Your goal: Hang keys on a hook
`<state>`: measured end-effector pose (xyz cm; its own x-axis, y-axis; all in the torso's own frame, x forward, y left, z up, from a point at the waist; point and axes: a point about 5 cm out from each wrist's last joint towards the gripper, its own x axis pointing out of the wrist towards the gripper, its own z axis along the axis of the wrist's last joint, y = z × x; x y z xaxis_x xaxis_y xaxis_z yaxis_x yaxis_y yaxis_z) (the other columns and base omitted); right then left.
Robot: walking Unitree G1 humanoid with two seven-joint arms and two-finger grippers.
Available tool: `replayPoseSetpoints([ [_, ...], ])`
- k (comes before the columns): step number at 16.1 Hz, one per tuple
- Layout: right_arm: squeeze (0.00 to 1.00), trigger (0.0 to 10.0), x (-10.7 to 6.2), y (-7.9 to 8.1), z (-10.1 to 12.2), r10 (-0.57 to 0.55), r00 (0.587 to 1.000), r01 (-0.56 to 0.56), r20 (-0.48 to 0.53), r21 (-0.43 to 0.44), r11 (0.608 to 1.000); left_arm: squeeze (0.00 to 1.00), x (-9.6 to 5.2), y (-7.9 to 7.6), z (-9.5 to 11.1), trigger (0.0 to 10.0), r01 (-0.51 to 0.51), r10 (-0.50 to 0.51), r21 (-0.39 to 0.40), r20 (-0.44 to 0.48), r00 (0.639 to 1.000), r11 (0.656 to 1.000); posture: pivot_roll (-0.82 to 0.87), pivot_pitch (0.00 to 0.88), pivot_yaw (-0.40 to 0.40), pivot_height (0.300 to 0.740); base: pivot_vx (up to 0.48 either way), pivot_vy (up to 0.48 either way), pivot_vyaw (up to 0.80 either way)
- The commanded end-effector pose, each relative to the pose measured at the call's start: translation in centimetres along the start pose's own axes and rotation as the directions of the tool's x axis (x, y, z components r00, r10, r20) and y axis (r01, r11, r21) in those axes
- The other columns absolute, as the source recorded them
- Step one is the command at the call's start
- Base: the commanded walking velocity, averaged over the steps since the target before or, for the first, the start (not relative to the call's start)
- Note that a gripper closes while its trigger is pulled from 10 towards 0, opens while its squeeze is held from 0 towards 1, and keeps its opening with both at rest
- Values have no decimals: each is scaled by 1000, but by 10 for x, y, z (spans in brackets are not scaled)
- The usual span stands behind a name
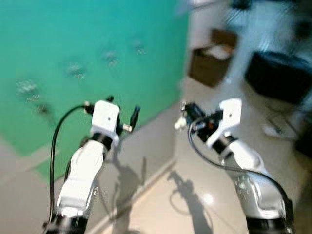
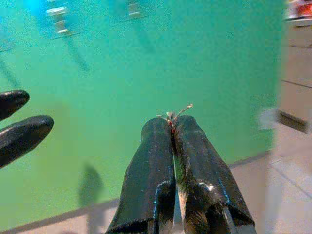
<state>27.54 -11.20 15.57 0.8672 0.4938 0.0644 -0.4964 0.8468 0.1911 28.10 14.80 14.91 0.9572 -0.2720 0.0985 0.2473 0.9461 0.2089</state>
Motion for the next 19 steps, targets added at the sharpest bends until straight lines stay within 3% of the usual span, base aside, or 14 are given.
replayPoseSetpoints([
  [1, 0, 10000, 6, 6, 5, 36, 999, -37, 25, 11, 999, 0, -1, 7, 1, 10000, -29, 29, 14, -4, 1000, 999, 6, 0, 5, 740, 0, 0, 800],
  [7, 0, 10000, 3, 11, 0, 37, 999, -37, 12, 26, 999, 0, 1, 10, 3, 10000, -39, 40, 43, -22, 999, 998, -19, 0, 13, 740, 0, -45, 800],
  [13, 0, 10000, 0, 7, 0, 25, 1000, -25, 16, 29, 999, 0, 5, 5, 8, 10000, -15, 16, 72, -10, 1000, 997, -22, 0, 10, 740, 0, -399, 800],
  [19, 0, 10000, 3, 8, 0, 47, 999, -47, 11, 32, 998, 0, 3, 11, 7, 10000, -53, 55, 86, -20, 998, 995, -8, 0, -7, 740, 0, -415, 800],
])
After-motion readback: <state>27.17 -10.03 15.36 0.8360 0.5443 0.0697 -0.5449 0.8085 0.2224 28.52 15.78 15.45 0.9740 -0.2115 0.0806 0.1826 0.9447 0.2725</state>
